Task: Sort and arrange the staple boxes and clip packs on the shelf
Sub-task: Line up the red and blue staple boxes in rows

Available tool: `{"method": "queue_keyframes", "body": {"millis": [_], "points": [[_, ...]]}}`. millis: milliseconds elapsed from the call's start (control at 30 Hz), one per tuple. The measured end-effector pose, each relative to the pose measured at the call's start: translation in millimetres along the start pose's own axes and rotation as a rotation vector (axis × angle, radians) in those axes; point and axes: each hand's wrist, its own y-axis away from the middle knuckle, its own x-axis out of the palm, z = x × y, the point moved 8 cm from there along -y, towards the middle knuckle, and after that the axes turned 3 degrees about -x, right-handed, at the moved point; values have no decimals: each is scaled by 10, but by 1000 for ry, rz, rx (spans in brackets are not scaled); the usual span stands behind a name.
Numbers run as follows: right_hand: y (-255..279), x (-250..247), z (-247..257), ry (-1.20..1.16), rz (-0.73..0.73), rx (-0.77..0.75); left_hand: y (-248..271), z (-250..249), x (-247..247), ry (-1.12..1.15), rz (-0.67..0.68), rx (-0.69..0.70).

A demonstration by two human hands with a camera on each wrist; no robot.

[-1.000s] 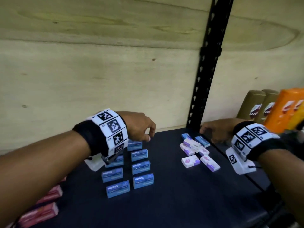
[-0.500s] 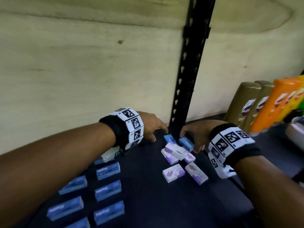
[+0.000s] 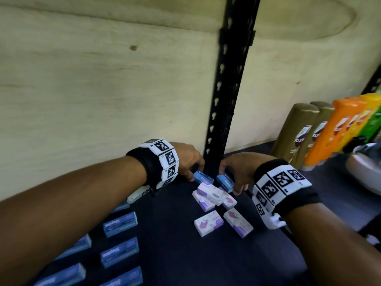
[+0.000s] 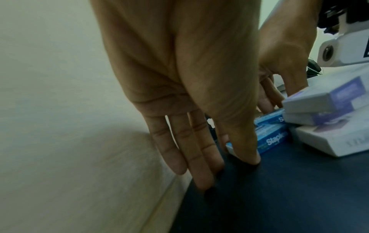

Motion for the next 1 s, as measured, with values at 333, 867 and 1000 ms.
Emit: {"method": "queue_keyframes", "body": {"millis": [333, 867, 1000], "points": [[279, -230, 87, -2, -222, 37, 730, 396, -161, 63, -121, -160], [1337, -83, 1346, -205, -162, -272, 2717, 3, 16, 209, -190, -256], [1527, 132, 1798, -102, -74, -340, 3051, -238, 227, 255, -191, -260]]}}
